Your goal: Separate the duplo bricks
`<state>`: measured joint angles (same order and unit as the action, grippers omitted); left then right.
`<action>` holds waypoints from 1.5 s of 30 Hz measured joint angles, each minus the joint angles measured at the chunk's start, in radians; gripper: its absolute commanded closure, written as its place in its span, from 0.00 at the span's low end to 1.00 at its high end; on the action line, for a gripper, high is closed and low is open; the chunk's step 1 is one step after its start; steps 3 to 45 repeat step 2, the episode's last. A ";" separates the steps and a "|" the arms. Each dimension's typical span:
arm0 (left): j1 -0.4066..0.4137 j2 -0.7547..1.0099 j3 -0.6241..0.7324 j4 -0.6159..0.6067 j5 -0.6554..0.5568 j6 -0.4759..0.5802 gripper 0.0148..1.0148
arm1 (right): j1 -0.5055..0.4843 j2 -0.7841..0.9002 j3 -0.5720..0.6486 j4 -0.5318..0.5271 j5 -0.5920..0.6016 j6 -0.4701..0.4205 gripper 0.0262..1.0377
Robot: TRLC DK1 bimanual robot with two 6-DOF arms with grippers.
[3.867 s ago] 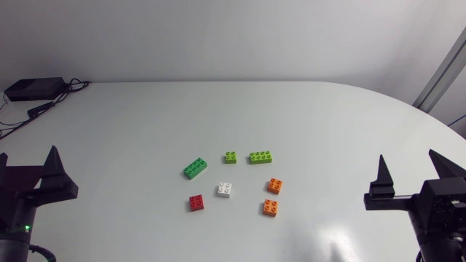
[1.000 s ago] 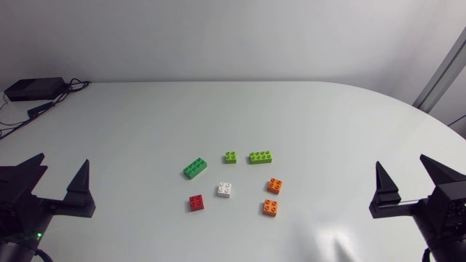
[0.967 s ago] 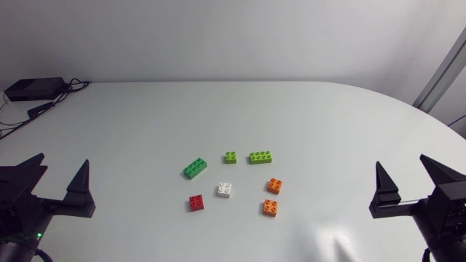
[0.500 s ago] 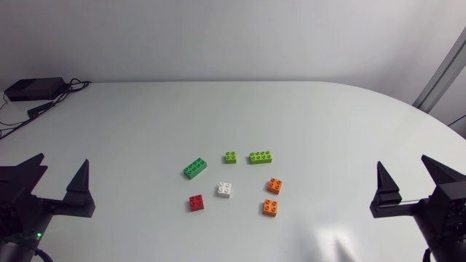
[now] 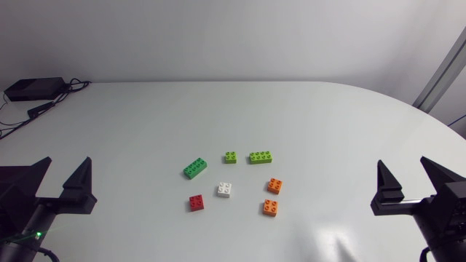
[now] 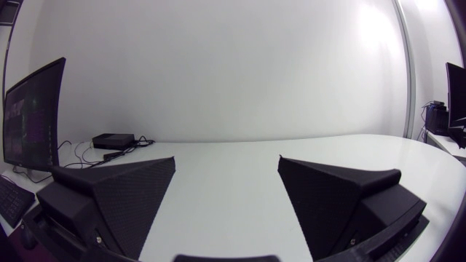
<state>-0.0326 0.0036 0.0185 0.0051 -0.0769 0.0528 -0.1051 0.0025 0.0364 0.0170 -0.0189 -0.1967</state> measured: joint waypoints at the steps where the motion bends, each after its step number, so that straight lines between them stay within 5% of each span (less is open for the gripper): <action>1: -0.004 0.000 0.000 0.000 0.000 -0.002 0.03 | 0.000 0.000 0.000 0.000 0.000 0.003 0.04; 45: -0.007 0.000 0.000 0.000 0.000 -0.002 0.03 | 0.000 0.000 0.000 0.000 0.000 0.004 0.04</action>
